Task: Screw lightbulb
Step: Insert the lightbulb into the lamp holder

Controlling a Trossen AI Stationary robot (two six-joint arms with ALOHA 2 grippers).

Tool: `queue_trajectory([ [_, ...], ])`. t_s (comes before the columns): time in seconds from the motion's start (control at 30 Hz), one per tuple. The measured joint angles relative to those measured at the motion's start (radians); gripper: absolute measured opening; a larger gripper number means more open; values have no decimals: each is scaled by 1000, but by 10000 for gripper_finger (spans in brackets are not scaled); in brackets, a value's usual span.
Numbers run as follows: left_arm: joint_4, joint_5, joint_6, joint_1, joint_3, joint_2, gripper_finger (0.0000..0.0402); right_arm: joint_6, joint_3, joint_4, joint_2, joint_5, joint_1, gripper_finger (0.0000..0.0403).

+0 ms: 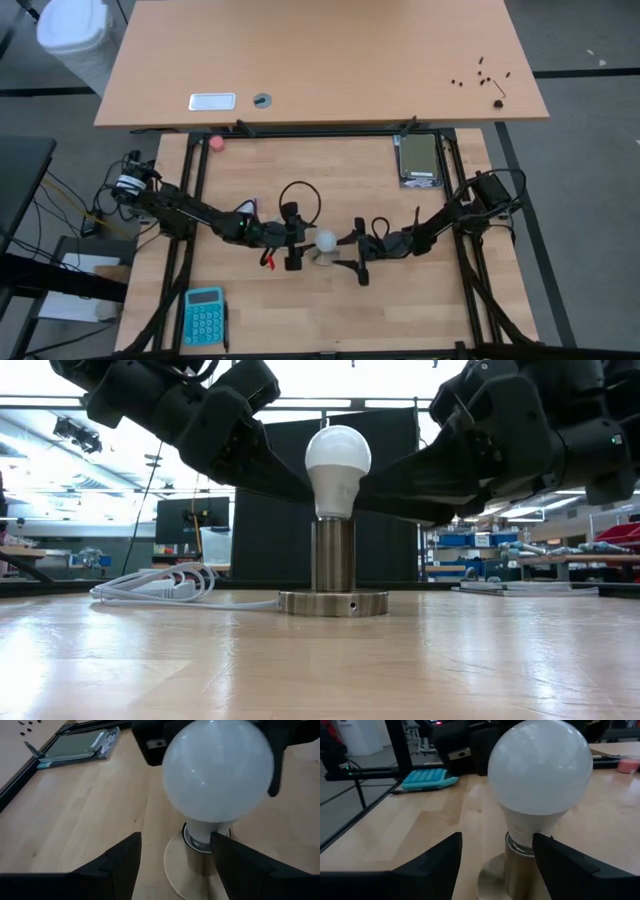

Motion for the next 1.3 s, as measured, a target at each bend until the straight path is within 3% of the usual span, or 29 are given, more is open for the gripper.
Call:
queue_trajectory([
  [0.27, -63, -5, -20, 0, 0, -2, 243, 34, 0, -38, -21, 104, 12, 244],
  [0.47, -64, -4, -20, -1, 0, -3, 243, 34, 0, -41, -27, 106, -17, 238],
  [0.67, -60, 4, -20, -1, 0, -3, 243, 45, 7, -42, -27, 9, -64, 237],
  [0.9, -59, 115, -56, -2, 0, -3, 243, 32, 10, -46, -27, -30, -69, 236],
  [1.3, -15, 59, -64, -1, 0, -4, 243, 32, 16, -40, -27, -51, -55, 234],
])
